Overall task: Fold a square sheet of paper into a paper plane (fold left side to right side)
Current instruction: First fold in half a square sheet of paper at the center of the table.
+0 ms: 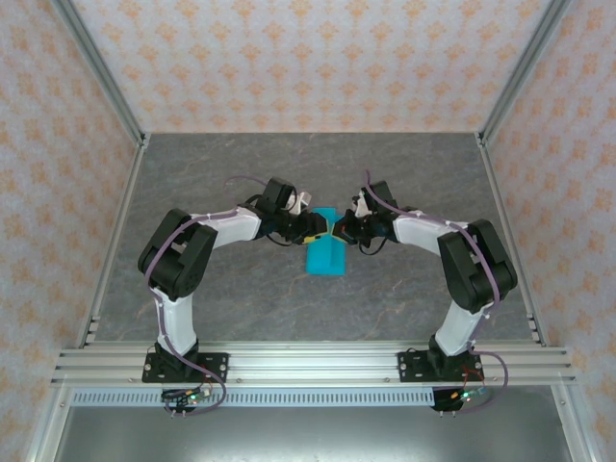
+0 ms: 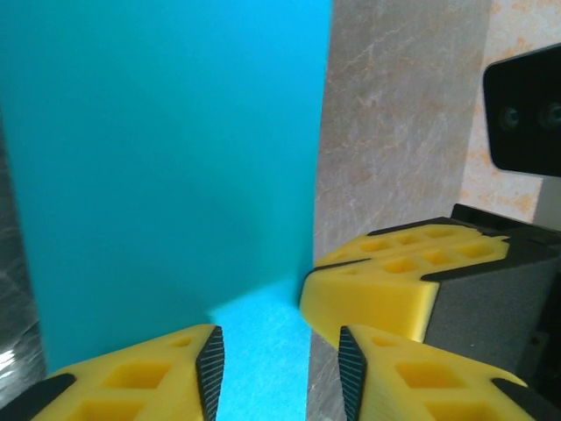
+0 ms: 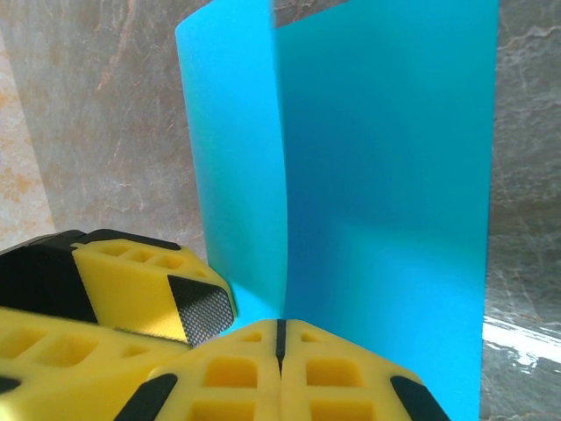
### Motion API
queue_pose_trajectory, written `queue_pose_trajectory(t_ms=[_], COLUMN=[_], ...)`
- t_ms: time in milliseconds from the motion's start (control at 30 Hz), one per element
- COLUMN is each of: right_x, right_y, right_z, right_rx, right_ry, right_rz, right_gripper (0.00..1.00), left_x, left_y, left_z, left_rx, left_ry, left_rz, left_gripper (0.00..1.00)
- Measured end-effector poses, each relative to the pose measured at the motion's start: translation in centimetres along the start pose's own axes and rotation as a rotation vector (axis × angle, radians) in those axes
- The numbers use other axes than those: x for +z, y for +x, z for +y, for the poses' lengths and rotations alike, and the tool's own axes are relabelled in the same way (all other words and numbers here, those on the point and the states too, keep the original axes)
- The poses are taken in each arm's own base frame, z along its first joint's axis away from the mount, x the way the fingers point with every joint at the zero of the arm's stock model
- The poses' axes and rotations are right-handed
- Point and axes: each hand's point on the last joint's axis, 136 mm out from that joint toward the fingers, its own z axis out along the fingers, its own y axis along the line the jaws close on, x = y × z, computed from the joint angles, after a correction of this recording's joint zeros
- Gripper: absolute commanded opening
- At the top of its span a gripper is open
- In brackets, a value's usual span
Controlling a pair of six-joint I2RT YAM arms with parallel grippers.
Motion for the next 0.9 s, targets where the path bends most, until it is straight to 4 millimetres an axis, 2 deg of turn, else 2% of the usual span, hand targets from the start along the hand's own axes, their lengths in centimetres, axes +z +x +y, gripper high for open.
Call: queue_pose_trajectory(t_ms=[100, 367, 533, 633, 733, 900], right_x=[0.0, -0.1, 0.2, 0.2, 0.2, 0.2], right_y=[0.0, -0.4, -0.2, -0.1, -0.2, -0.1], right_z=[-0.5, -1.7, -2.6, -2.9, -3.1, -3.1], right_rx=[-0.001, -0.008, 0.0, 0.005, 0.003, -0.004], right_ry=[0.03, 0.106, 0.138, 0.151, 0.161, 0.166], right_rz=[-0.003, -0.014, -0.009, -0.006, -0.009, -0.009], right_gripper=[0.01, 0.01, 0.03, 0.03, 0.04, 0.04], left_x=[-0.6, -2.0, -0.5, 0.5, 0.9, 1.2], left_y=[0.0, -1.1, -1.0, -0.2, 0.2, 0.1], left_z=[0.4, 0.2, 0.8, 2.0, 3.2, 3.7], left_rx=[0.01, 0.042, 0.046, 0.034, 0.017, 0.005], left_ry=[-0.041, -0.141, -0.189, -0.223, -0.274, -0.297], left_rz=[-0.012, -0.052, -0.014, 0.023, 0.048, 0.059], left_gripper=[0.54, 0.55, 0.53, 0.5, 0.49, 0.5])
